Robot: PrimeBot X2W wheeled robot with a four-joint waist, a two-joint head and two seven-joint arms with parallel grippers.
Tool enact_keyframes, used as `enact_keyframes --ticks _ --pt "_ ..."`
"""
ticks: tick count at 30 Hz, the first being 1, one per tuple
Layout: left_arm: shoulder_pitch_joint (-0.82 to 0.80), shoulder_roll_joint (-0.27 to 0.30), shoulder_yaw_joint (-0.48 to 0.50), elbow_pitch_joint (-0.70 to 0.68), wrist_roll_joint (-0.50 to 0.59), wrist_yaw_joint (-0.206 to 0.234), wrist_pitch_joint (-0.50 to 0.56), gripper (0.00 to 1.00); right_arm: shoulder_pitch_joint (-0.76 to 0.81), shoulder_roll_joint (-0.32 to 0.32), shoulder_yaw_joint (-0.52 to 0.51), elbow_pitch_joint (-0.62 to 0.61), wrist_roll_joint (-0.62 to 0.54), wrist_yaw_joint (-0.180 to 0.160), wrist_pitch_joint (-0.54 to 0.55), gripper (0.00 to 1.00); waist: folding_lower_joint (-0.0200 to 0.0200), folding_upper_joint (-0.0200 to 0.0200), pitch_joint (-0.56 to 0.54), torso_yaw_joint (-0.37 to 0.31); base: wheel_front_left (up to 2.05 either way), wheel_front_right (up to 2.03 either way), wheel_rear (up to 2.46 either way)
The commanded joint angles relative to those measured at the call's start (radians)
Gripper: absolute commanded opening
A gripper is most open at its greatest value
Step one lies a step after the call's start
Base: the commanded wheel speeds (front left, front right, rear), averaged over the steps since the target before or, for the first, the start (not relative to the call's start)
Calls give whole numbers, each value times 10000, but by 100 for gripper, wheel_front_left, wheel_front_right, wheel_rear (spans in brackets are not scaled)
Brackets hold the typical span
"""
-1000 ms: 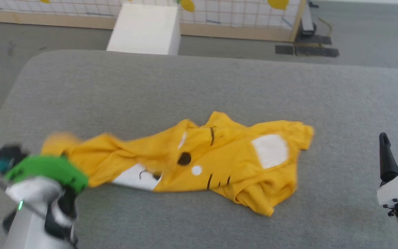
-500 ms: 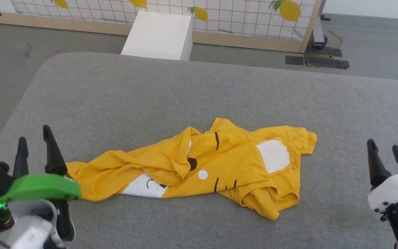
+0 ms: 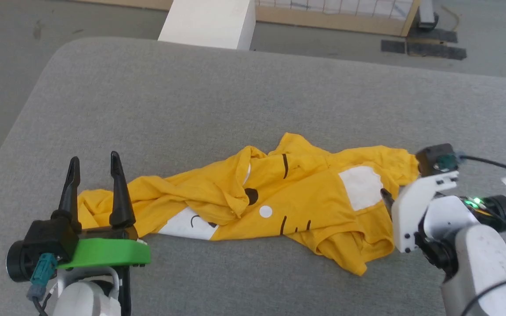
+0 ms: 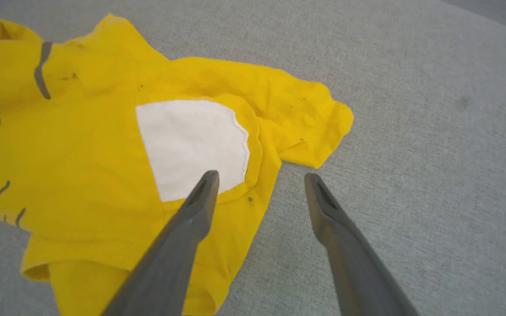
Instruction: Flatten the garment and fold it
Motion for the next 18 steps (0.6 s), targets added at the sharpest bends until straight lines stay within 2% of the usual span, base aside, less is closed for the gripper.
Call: enact_keyframes --ticks 1,8,15,16,17,18 --pt "-140 -112 84 -30 203 -146 -41 100 -297 -92 113 299 -152 35 174 100 0 0 302 255 0 0 0" --pt "-481 -564 345 -83 684 -622 -42 100 -1125 -280 -24 1760 -669 35 773 100 0 0 686 556 0 0 0" --pt "-542 -824 580 2 798 -853 -43 100 -935 -368 544 2247 -54 35 1143 98 0 0 855 513 0 0 0" --pt "-551 -846 608 27 817 -890 -43 100 -966 -409 682 2190 126 35 1011 54 0 0 869 474 0 0 0" --pt "-553 -861 629 56 826 -920 -43 100 -1024 -442 757 2104 260 35 803 0 0 0 875 434 0 0 0" --pt "-558 -878 661 90 830 -950 -43 100 -1105 -488 833 1997 435 35 524 0 0 0 869 379 0 0 0"
